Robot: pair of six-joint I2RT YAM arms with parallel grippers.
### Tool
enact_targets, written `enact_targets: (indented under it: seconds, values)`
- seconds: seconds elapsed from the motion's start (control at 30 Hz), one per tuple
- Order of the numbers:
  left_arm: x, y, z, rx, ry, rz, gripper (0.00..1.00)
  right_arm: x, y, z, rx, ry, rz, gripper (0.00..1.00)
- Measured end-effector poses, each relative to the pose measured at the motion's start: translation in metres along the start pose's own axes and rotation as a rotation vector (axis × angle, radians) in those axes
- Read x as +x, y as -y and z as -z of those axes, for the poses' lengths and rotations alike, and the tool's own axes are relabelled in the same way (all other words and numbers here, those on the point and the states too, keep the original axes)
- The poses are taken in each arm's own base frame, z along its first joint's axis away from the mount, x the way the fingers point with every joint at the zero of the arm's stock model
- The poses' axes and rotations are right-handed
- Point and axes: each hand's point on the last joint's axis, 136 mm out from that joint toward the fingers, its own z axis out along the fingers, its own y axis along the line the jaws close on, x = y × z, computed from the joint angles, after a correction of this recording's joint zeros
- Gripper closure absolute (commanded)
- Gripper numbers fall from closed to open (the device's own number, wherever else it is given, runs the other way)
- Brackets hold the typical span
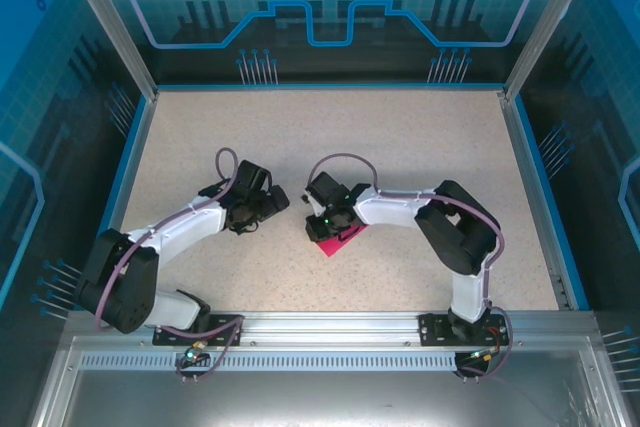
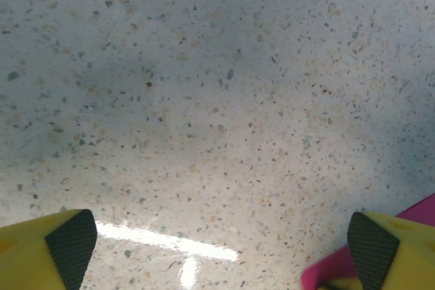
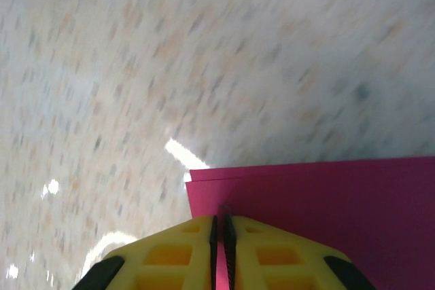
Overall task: Fold a paper plane with a square sheet of paper (pick it up from the middle)
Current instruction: Rotate the paper at the center of the table.
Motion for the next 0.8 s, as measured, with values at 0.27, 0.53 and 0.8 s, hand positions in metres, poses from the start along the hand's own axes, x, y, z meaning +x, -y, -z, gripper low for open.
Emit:
enact_targets:
  seconds: [0.27, 0.53, 0.8]
  values:
    - [0.009, 0.011, -0.006, 0.039, -0.071, -0.046, 0.01, 0.039, 0.026, 0.051, -0.044, 0.002, 0.036, 0.64]
    - [0.029, 0.030, -0.005, 0.140, -0.181, -0.058, 0.01, -0.011, 0.095, 0.076, 0.070, 0.184, -0.282, 0.67]
    - [0.073, 0.053, 0.000, 0.212, -0.314, -0.130, 0.07, -0.016, 0.120, 0.045, 0.137, 0.126, -0.415, 0.68]
